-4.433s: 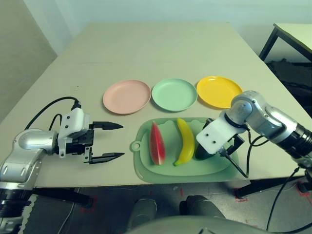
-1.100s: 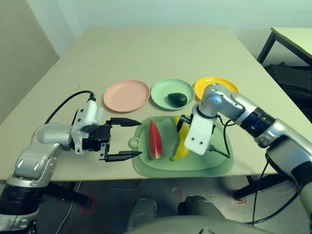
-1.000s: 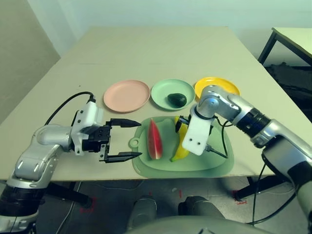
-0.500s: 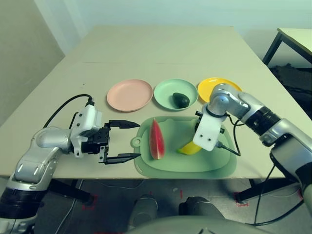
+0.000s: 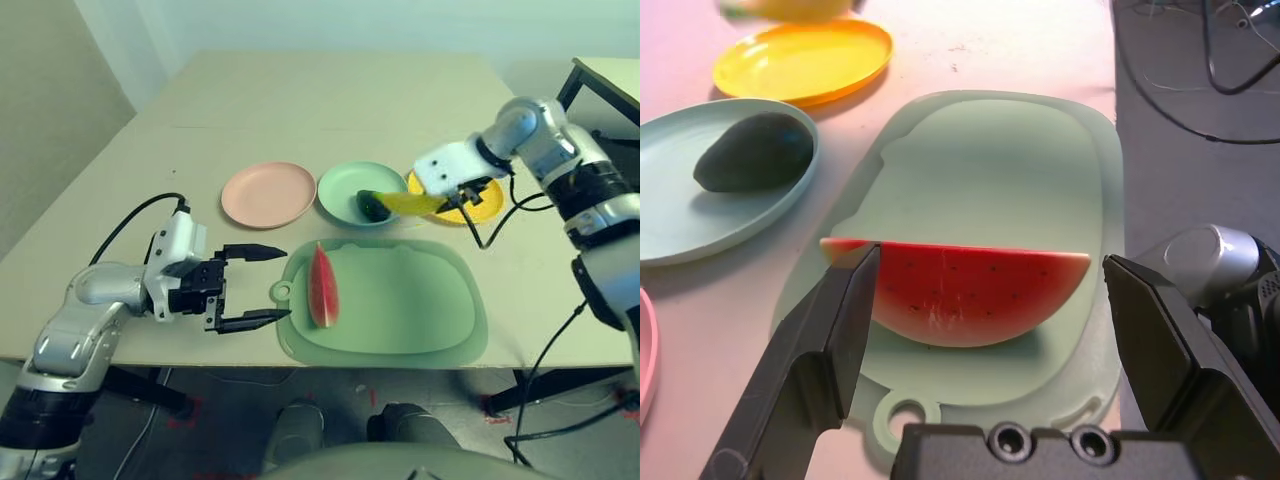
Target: Place the fruits into color-matched plates.
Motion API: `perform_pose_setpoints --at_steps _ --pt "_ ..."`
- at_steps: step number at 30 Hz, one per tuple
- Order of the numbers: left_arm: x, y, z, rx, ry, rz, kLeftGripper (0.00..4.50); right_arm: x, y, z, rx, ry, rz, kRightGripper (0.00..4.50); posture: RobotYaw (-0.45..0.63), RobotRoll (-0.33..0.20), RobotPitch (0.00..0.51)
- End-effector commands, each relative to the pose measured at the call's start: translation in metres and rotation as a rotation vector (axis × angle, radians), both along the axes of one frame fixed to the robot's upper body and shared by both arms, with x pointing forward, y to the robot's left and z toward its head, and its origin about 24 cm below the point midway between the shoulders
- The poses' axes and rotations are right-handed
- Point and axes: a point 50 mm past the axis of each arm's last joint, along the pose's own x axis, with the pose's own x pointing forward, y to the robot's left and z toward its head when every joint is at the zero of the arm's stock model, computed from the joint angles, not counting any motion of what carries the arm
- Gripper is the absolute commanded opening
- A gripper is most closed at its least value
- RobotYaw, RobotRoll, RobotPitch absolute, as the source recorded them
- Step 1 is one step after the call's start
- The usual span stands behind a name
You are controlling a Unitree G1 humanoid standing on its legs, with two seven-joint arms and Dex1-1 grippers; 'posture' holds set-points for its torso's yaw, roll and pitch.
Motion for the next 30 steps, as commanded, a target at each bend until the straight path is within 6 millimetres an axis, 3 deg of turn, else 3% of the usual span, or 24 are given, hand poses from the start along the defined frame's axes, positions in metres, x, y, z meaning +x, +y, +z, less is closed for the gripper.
perform_pose_setpoints --at_steps 1,10,30 --pt "0.009 0.002 0.009 -0.049 -0.005 0.113 4.5 0.01 -0.013 -0.006 0.042 -0.073 -0.174 1.62 0.06 0.0 0.041" --pt "0.013 -0.012 0.009 -0.028 0.0 0.13 4.5 0.014 -0.024 -0.043 -0.053 -0.066 -0.291 1.62 0.1 0.0 0.051" --pt "0.003 -0.023 0.003 -0.024 0.031 0.109 4.5 0.009 -0.028 -0.063 -0.095 -0.014 -0.294 1.62 0.1 0.0 0.109"
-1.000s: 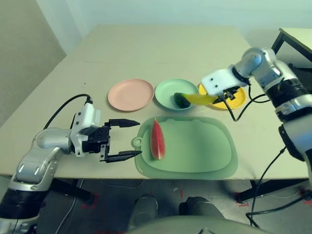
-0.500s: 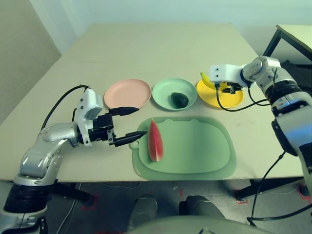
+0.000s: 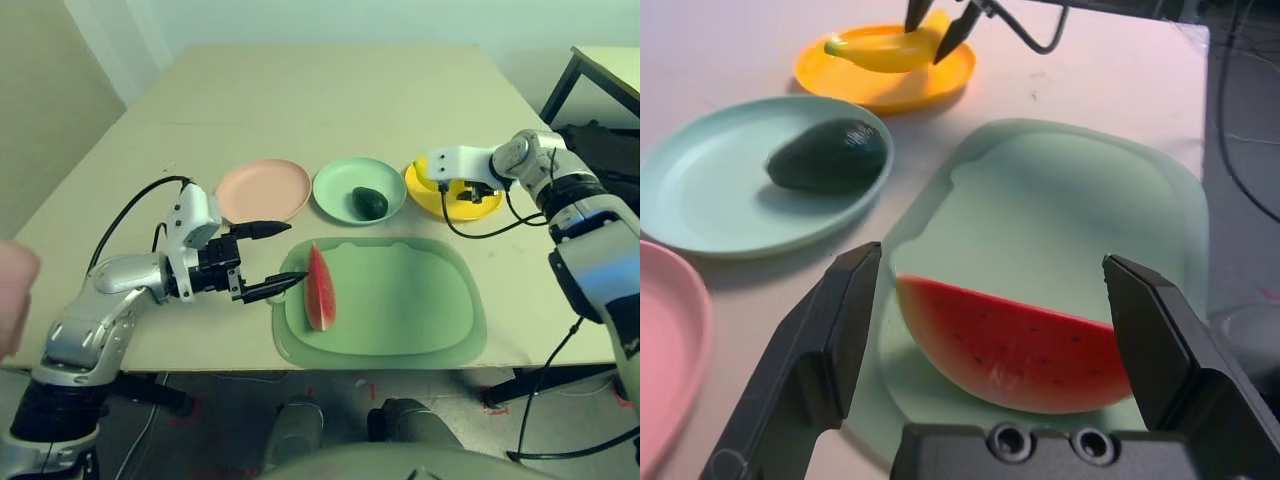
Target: Place the fruits into color-matched plates.
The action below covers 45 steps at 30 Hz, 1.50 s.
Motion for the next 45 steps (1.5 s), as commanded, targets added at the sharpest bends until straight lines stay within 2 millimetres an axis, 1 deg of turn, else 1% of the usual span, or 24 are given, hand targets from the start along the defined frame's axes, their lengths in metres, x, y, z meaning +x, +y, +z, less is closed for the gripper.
perform_pose_setpoints --at_steps 1,5,13,19,20,22,23,24,26,39,43,45 --pt "-0.005 -0.005 -0.002 -0.002 0.02 -0.025 4.5 -0.002 -0.003 -0.002 -0.009 0.017 0.001 1.62 0.1 0.0 0.111" --pt "-0.005 -0.006 -0.005 0.008 0.033 -0.039 4.5 -0.002 -0.004 -0.003 -0.006 0.02 0.0 1.62 0.08 0.0 0.115" --pt "-0.003 -0.009 -0.004 0.001 0.032 -0.054 4.5 -0.004 -0.012 -0.005 -0.022 0.027 -0.025 1.62 0.08 0.0 0.116" --pt "-0.002 -0.01 -0.006 0.0 0.035 -0.057 4.5 -0.004 -0.014 -0.007 -0.03 0.019 -0.032 1.62 0.07 0.0 0.116" --pt "-0.002 -0.01 -0.006 0.001 0.034 -0.056 4.5 -0.004 -0.014 -0.007 -0.03 0.018 -0.032 2.36 0.08 0.0 0.116" --pt "-0.001 -0.01 -0.006 0.0 0.034 -0.055 4.5 -0.004 -0.013 -0.007 -0.032 0.016 -0.028 2.9 0.08 0.0 0.115" --pt "0.0 -0.01 -0.006 0.001 0.035 -0.055 4.5 -0.004 -0.012 -0.007 -0.032 0.016 -0.025 3.31 0.07 0.0 0.116" --pt "0.0 -0.009 -0.007 0.001 0.035 -0.054 4.5 -0.003 -0.012 -0.007 -0.031 0.016 -0.023 3.6 0.08 0.0 0.115" --pt "0.0 -0.009 -0.007 0.003 0.036 -0.054 4.5 -0.003 -0.01 -0.006 -0.031 0.013 -0.02 4.44 0.07 0.0 0.113" --pt "0.005 -0.006 -0.006 0.013 0.02 -0.052 4.5 0.0 -0.003 0.001 -0.016 -0.016 -0.008 4.44 0.08 0.0 0.092" --pt "0.007 -0.005 -0.006 0.015 0.011 -0.047 4.5 0.002 0.001 0.005 -0.004 -0.025 0.007 4.44 0.08 0.0 0.084" --pt "0.007 -0.004 -0.005 0.013 0.004 -0.04 4.5 0.003 0.007 0.01 0.019 -0.026 0.027 4.44 0.08 0.0 0.078"
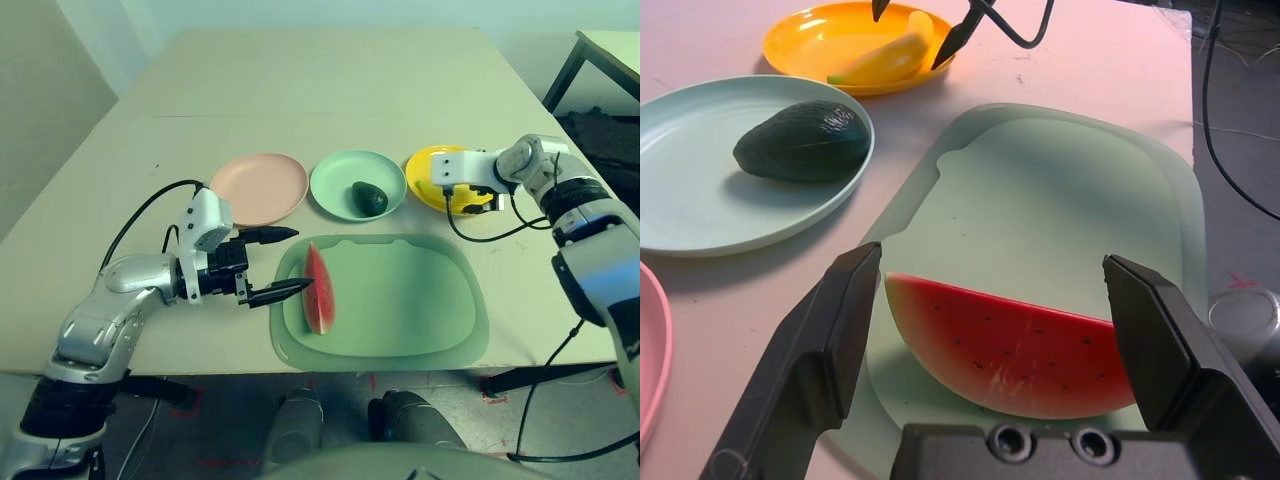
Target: Place the fruits into color-matched plates.
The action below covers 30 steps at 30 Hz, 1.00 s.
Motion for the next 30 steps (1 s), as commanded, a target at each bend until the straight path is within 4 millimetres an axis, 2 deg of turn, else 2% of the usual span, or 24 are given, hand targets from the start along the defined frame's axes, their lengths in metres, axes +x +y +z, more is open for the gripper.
perform_pose_setpoints --at_steps 1,12,17,24,30 --pt "0.001 0.001 -0.001 0.004 -0.005 0.002 4.5 0.003 0.013 0.012 0.041 -0.006 0.044 4.44 0.08 0.0 0.076" --pt "0.003 0.012 -0.002 0.017 -0.017 0.036 4.5 -0.004 0.052 0.03 0.177 0.079 0.244 4.44 0.08 0.0 0.058" --pt "0.002 0.018 -0.002 0.025 -0.021 0.053 4.5 -0.018 0.055 0.04 0.345 0.118 0.289 4.44 0.09 0.0 0.052" --pt "0.0 0.025 -0.004 0.037 -0.012 0.061 4.5 -0.061 0.042 0.05 0.741 0.187 0.271 4.44 0.07 0.0 0.051" --pt "0.005 0.029 -0.005 0.078 -0.02 0.029 4.5 -0.11 0.035 0.023 1.112 0.282 0.301 4.44 0.04 0.0 0.044"
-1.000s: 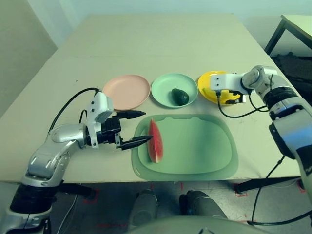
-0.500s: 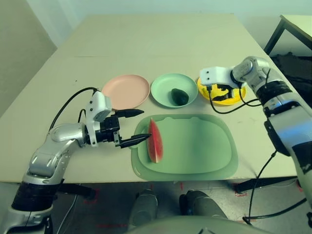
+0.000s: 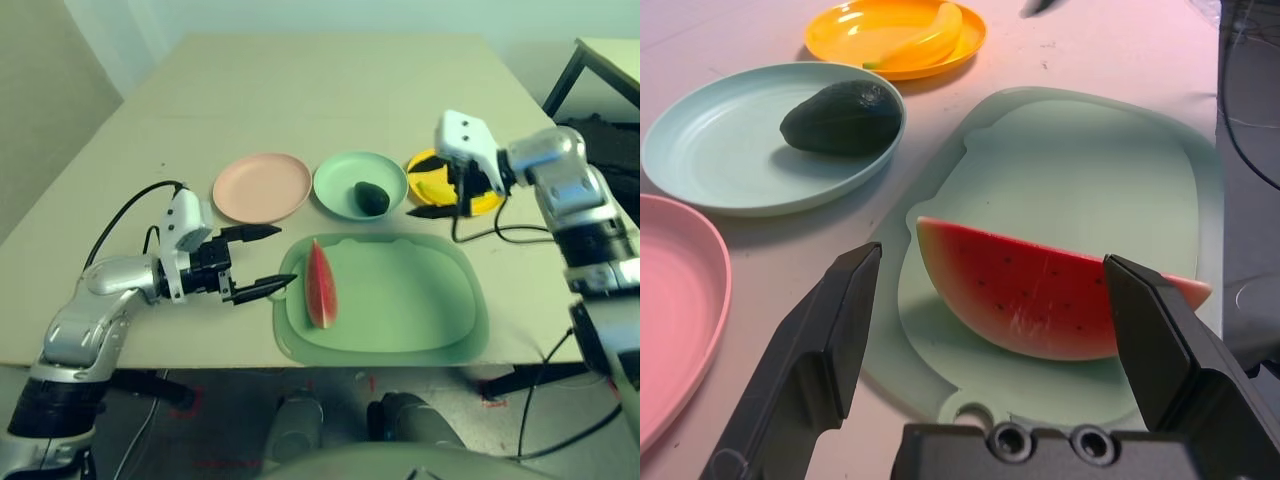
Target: Place the fruits into color-matched plates.
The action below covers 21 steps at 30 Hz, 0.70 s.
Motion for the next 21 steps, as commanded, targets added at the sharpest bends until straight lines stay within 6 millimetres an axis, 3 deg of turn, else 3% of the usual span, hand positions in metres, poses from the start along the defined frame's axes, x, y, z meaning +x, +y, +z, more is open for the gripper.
perform_pose_setpoints --at_steps 1,7,12,17,21 --pt "0.004 0.003 -0.002 0.066 -0.01 -0.028 4.5 -0.021 -0.002 -0.007 0.22 0.028 0.015 4.44 0.04 0.0 0.044" --pt "0.01 0.002 -0.008 0.268 -0.061 -0.187 4.5 -0.048 -0.013 -0.056 0.245 -0.007 0.033 4.44 0.03 0.0 0.035" --pt "0.026 -0.01 0.003 0.406 -0.196 -0.399 4.5 -0.047 -0.021 -0.07 0.367 -0.041 0.0 4.44 0.04 0.0 0.028" --pt "0.052 -0.035 0.021 0.552 -0.354 -0.653 4.5 -0.049 -0.029 -0.087 0.38 -0.037 -0.022 4.44 0.02 0.0 0.022" --pt "0.065 -0.047 0.024 0.635 -0.404 -0.77 4.5 -0.051 -0.032 -0.094 0.38 -0.035 -0.035 4.44 -0.02 0.0 0.022"
